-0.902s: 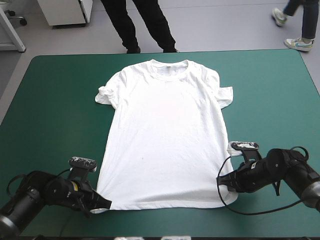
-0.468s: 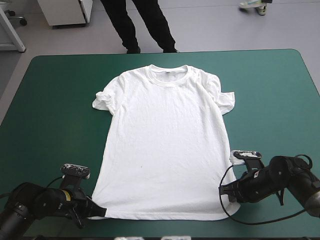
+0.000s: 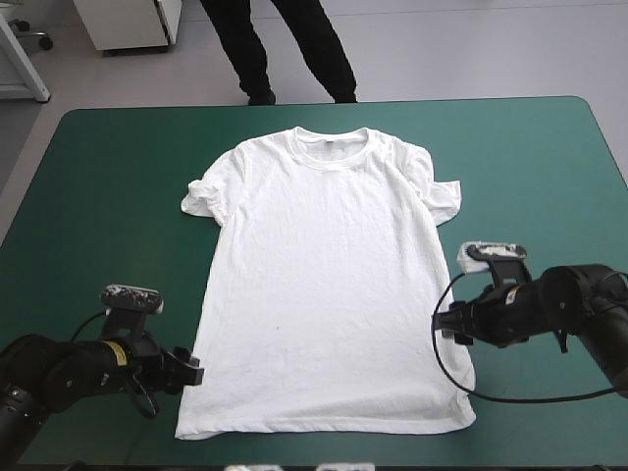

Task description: Fold the cloth

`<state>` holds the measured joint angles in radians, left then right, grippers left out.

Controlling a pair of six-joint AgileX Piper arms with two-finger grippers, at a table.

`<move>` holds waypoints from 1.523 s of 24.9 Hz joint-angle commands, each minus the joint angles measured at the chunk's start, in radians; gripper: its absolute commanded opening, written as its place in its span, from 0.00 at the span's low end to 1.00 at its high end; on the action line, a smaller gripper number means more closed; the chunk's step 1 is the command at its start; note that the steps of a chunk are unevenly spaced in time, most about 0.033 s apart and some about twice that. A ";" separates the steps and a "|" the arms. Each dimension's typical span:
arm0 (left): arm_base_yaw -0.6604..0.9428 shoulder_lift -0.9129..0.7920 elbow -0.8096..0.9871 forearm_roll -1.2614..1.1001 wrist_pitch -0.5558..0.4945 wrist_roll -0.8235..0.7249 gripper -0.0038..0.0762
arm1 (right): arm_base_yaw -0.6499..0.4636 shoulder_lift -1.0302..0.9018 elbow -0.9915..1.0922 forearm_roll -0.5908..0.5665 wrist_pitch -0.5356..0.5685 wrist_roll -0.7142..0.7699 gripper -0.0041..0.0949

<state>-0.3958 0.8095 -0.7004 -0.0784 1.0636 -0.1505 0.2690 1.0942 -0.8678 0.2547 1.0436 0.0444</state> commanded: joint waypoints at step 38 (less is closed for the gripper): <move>0.191 1.087 -0.774 -0.124 -0.049 0.223 0.54 | 0.001 0.062 -0.333 -0.119 -0.068 0.075 0.53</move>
<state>-0.1977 1.9147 -1.4524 -0.1312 1.0325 0.0544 0.2690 1.1716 -1.1675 0.1351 1.0273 0.1211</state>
